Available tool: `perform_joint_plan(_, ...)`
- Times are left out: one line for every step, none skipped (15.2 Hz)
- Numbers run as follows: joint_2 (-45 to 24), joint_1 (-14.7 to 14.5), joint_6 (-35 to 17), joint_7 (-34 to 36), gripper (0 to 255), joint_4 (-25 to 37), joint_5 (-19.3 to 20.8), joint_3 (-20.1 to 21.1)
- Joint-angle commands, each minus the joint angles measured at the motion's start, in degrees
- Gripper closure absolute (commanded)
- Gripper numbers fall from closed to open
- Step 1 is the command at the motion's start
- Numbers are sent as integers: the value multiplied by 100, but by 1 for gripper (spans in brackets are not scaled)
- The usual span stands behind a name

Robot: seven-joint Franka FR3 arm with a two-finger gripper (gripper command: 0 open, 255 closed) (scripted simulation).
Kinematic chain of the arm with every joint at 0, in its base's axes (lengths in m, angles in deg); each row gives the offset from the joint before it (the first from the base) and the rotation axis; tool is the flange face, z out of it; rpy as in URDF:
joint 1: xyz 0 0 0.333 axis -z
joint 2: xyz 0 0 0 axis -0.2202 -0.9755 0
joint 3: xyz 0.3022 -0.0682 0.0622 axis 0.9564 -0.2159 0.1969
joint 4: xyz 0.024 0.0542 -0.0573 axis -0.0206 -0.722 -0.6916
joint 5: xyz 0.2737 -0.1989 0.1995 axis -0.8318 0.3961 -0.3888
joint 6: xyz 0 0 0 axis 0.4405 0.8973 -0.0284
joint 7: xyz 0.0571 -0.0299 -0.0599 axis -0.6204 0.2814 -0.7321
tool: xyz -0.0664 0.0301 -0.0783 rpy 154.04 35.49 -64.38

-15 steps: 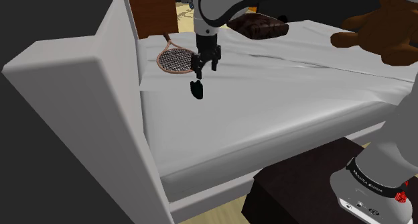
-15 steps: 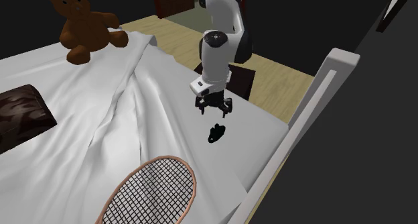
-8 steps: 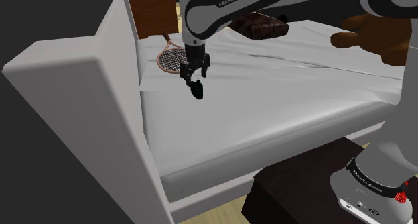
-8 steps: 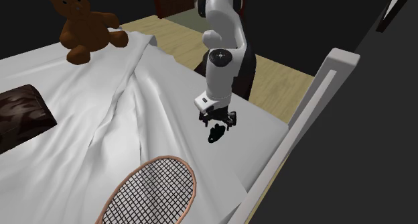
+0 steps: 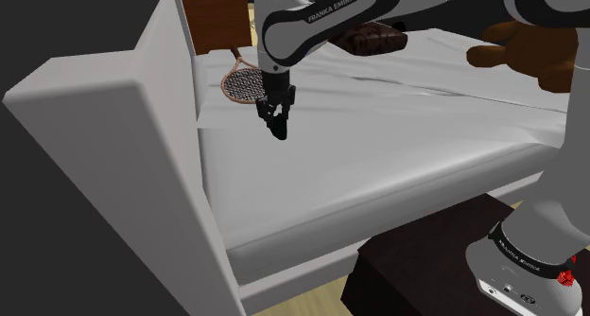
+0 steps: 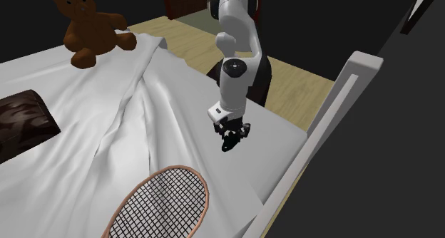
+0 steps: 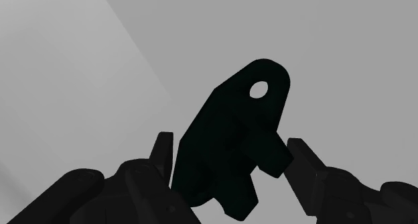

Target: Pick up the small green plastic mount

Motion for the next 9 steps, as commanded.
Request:
perform_joint_plan(-4, 0, -7, -1, 255, -8, 0, 0)
perform_joint_plan(-3, 0, -10, 1, 255, -12, 0, 0)
perform_joint_plan(-3, -1, -6, 1, 255, -8, 0, 1)
perform_joint_plan(-3, -1, -10, 1, 255, -11, 0, 1)
perform_joint_plan(-2, -2, -15, 2, 255, -17, 0, 1)
perform_joint_plan(-4, -4, -8, 5, 255, -9, 1, 2)
perform_joint_plan(-28, -6, -8, 5, 255, 15, 5, -1)
perform_joint_plan(-2, -5, 58, 1, 255, 55, -2, 3)
perform_joint_plan(24, -4, 124, -3, 255, 96, -9, 6)
